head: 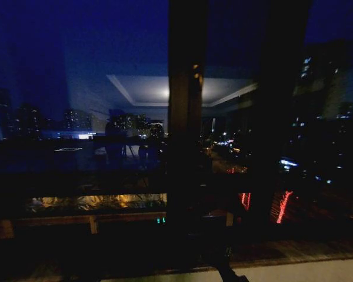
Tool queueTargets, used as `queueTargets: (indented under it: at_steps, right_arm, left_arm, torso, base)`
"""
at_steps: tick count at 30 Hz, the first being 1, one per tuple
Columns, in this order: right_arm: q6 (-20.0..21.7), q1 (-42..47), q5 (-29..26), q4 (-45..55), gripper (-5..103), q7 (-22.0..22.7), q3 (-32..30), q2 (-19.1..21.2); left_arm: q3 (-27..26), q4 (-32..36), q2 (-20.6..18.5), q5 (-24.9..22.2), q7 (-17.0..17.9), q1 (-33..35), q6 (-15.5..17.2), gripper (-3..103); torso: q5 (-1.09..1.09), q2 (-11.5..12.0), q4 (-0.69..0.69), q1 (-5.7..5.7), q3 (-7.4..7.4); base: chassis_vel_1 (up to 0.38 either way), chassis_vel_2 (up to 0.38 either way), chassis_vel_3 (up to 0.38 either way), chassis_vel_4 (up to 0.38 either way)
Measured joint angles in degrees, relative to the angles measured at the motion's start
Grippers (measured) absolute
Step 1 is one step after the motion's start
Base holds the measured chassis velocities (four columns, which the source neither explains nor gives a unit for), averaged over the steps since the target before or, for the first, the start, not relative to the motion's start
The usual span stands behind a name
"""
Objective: Open the curtains by pulling them apart, changing their state from closed to fully open.
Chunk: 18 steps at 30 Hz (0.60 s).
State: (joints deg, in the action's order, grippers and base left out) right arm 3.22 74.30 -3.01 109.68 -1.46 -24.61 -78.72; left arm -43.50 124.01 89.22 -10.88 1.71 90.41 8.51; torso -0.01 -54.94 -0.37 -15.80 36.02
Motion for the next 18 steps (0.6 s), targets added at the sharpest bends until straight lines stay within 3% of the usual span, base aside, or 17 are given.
queueTargets:
  at_steps: [18]
  right_arm:
    - [-0.05,0.03,-0.57,0.81,100,0.04,-0.41,0.00]
  left_arm:
    - [2.23,-0.06,1.97,2.84,-0.01,-0.89,0.67,100]
  torso:
    - [0.00,0.00,-0.01,0.00,0.00]
  base:
    - [-0.334,-0.371,0.329,0.373]
